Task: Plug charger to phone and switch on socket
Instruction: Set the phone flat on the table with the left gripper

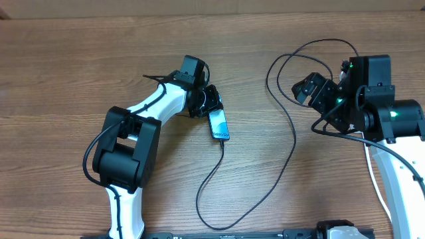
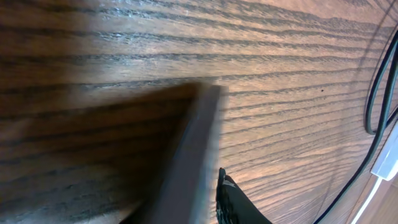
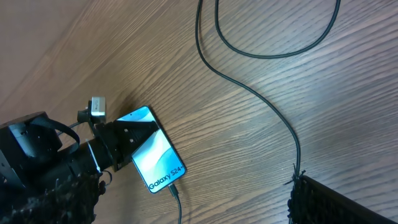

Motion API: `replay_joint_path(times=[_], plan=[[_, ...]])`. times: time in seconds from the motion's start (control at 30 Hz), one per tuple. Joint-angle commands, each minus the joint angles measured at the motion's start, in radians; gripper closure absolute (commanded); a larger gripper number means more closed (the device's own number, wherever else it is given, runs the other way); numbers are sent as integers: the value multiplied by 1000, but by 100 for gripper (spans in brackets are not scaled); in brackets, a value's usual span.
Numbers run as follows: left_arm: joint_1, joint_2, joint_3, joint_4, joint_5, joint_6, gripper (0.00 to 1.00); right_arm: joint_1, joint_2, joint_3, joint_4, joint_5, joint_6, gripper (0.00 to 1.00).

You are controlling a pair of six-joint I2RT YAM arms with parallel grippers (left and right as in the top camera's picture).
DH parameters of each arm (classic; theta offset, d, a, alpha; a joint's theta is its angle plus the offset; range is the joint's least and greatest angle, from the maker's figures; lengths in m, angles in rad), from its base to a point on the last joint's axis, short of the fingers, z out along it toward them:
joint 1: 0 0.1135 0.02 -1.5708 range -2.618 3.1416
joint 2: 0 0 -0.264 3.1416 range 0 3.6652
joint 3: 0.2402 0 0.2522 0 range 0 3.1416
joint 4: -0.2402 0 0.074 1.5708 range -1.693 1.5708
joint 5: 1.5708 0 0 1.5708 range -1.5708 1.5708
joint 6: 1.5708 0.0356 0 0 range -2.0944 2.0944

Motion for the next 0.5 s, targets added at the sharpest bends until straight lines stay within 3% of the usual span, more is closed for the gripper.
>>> replay_joint_path(times=[0.0,0.3,0.47], plan=[[-6,-11,-5,-8,-3,9,75,-3,-9,9,2,14,-8,0],[-6,-11,-5,-10,-3,9,74,-3,-9,9,1,14,-8,0],[-6,-11,-5,-16,-4,9,59,-3,-9,9,1,14,-8,0]])
